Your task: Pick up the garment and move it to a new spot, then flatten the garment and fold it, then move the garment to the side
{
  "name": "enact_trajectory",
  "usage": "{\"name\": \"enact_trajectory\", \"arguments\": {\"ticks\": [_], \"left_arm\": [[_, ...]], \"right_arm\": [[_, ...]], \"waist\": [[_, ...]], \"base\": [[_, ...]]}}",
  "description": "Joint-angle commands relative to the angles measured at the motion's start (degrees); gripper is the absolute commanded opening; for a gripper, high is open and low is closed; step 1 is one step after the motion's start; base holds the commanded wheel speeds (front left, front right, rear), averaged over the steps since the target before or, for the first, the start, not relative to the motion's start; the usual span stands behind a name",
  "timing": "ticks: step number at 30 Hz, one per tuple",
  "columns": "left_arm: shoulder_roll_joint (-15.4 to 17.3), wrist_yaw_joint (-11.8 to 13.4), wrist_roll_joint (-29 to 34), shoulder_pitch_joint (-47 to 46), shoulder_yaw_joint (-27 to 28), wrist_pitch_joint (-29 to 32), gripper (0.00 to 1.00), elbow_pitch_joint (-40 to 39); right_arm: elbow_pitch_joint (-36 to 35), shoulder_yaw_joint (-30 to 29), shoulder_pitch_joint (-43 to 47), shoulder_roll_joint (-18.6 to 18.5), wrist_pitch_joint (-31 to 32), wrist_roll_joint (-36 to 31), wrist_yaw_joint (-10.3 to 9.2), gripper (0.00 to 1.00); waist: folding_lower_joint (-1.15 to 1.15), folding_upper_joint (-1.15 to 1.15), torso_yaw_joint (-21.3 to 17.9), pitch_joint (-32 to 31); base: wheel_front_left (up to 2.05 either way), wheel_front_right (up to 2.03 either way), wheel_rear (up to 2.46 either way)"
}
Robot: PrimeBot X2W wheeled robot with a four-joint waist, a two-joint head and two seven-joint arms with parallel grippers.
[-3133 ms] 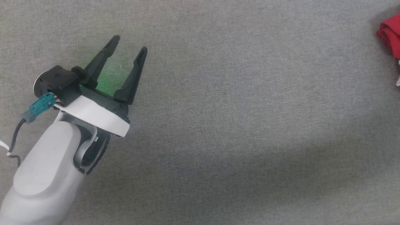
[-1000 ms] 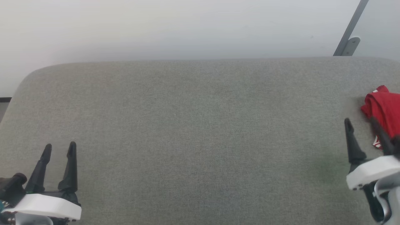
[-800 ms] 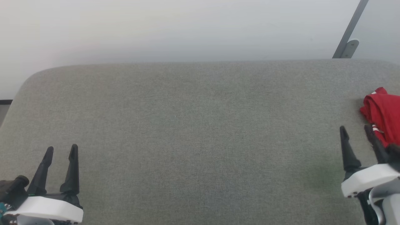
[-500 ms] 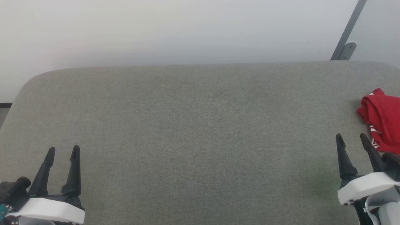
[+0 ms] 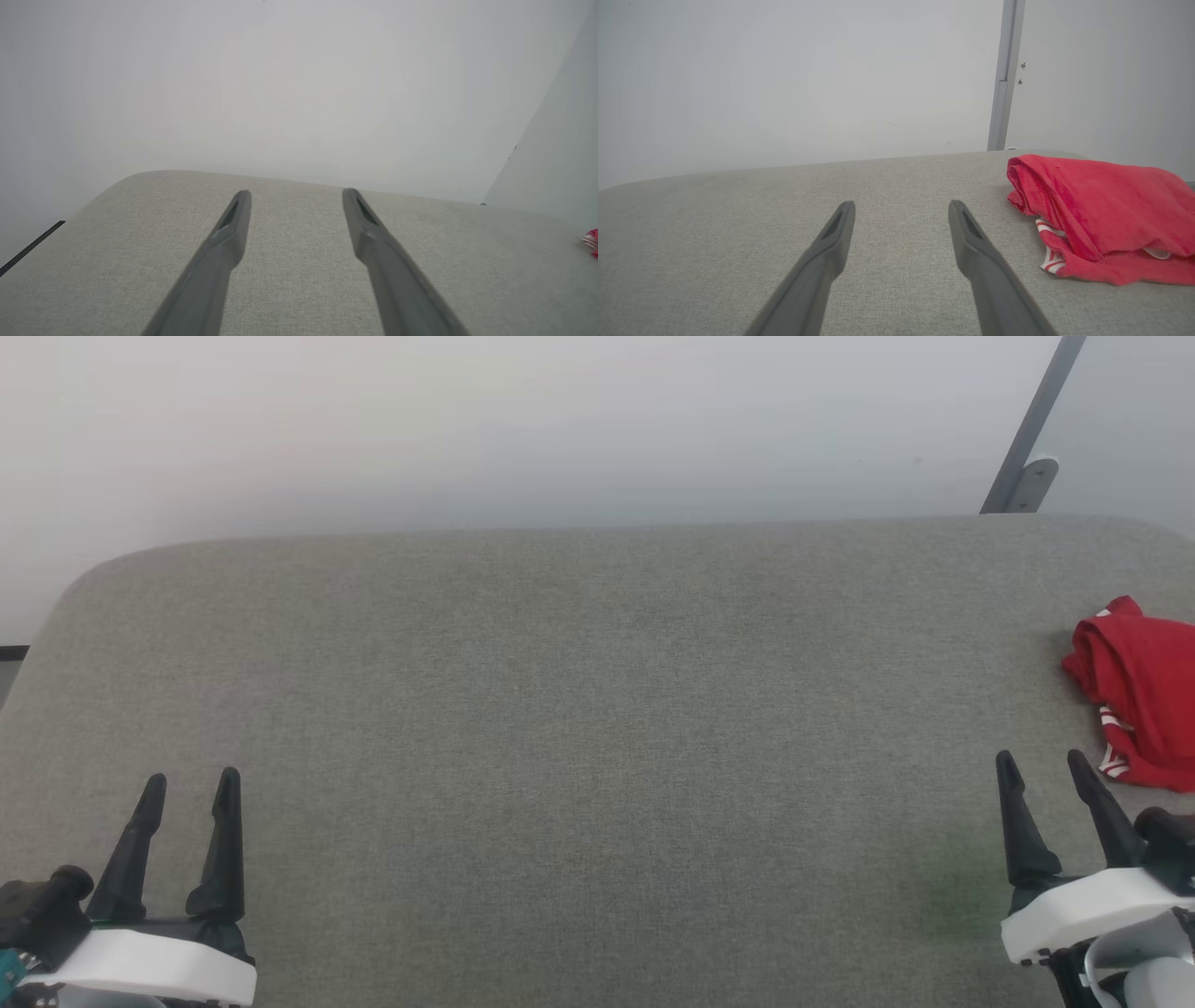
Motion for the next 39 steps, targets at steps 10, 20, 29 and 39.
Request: {"name": "enact_trajectory", "arguments": {"ticks": [10,20,29,39], "left_arm": [[-0.2,-0.1,-0.2,0.7,0.1,-0.2,1.0,-0.6],[-2.3,0.0,-1.0,0.5,-1.0,0.4,0.0,1.8],[-4.0,0.0,-8.7,-0.6,-0.6,3.0,0.0,2.4],[-5.6,0.0,-16.3,-1.6,-0.2,5.6,0.0,3.0]], "right_arm": [[-1.0,-0.5,1.0,0.3,-0.3,0.9,0.0,1.0],[1.5,-0.1,2.1,1.5,0.6,1.9,0.01,0.0],[0.7,-0.7,1.7,2.6,3.3,10.6,0.01,0.0],[-0.2,-1.1,1.4,3.6,5.8,19.4,0.01,0.0]], "waist": [[0.0,0.0,-0.3,0.2],[0.0,0.0,-0.3,0.3],[0.0,0.0,-0.4,0.1],[0.0,0.0,-0.4,0.0]], "base": [[0.0,0.0,0.0],[0.0,0.0,0.0],[0.0,0.0,0.0],[0.0,0.0,0.0]]}}
